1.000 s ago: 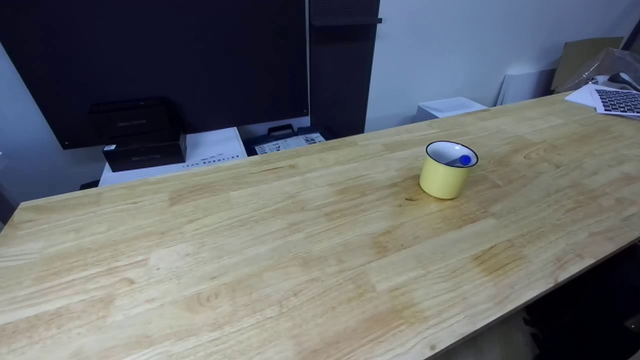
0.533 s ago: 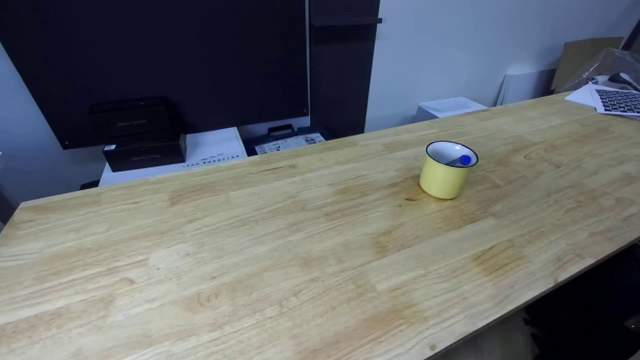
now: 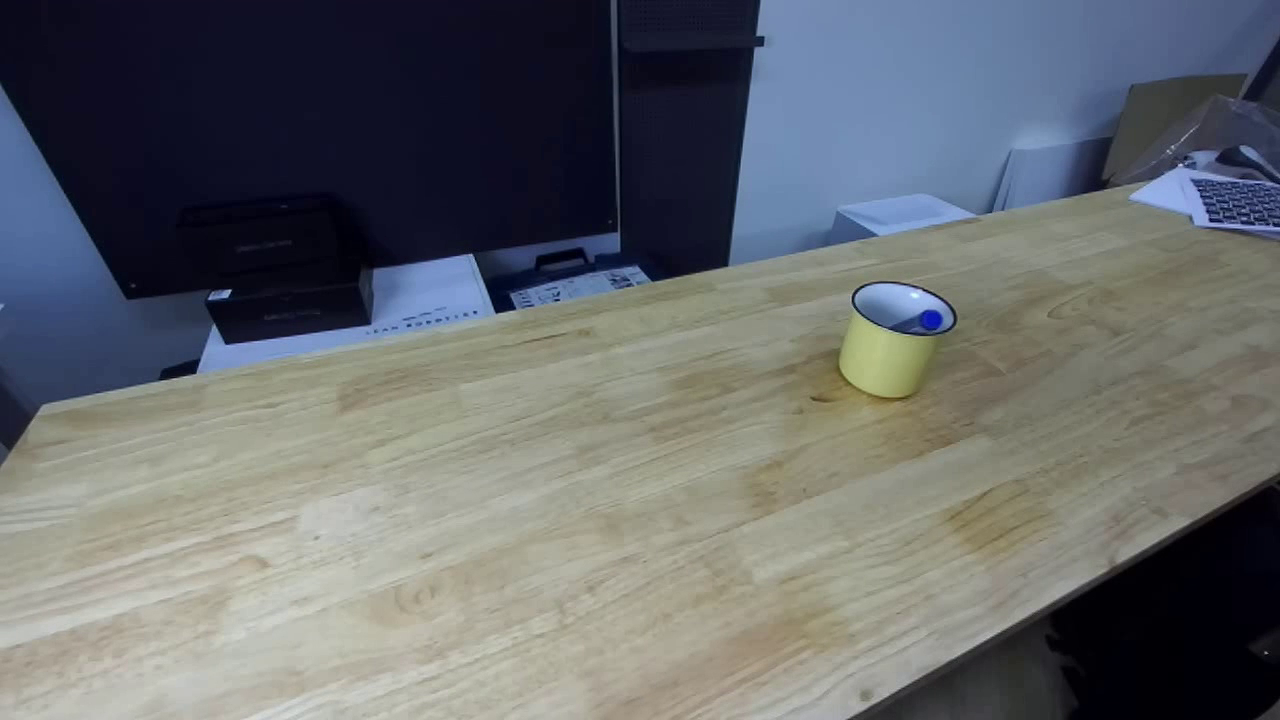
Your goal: Remove the blue marker from the yellow mug
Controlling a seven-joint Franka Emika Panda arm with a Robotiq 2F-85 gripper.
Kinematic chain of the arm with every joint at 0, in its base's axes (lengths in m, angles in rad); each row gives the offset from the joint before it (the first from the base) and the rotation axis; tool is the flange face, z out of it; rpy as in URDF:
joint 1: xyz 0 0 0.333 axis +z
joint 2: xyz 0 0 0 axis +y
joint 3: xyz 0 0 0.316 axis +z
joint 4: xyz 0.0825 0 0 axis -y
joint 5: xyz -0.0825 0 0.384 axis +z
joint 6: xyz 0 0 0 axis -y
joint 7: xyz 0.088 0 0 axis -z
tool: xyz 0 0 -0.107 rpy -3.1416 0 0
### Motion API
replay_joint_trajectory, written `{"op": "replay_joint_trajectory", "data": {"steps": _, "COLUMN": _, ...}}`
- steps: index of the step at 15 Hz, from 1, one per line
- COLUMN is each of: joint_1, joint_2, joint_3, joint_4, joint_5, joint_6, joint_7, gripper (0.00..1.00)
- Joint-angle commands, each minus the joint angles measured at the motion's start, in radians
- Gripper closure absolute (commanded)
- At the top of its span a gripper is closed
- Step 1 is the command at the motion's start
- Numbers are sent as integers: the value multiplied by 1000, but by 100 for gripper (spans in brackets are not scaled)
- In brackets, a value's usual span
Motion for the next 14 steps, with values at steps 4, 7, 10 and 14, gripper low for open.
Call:
{"op": "replay_joint_trajectory", "data": {"steps": 4, "joint_1": 106, "joint_2": 210, "joint_3": -125, "joint_4": 63, "joint_5": 298, "joint_6": -40, "joint_7": -295, "gripper": 0}}
{"op": "replay_joint_trajectory", "data": {"steps": 7, "joint_1": 115, "joint_2": 342, "joint_3": -144, "joint_4": 105, "joint_5": 398, "joint_6": -38, "joint_7": -419, "gripper": 0}}
{"op": "replay_joint_trajectory", "data": {"steps": 10, "joint_1": 102, "joint_2": 471, "joint_3": -105, "joint_4": 172, "joint_5": 364, "joint_6": -37, "joint_7": -410, "gripper": 0}}
{"op": "replay_joint_trajectory", "data": {"steps": 14, "joint_1": 120, "joint_2": 602, "joint_3": -74, "joint_4": 271, "joint_5": 182, "joint_6": -45, "joint_7": -249, "gripper": 0}}
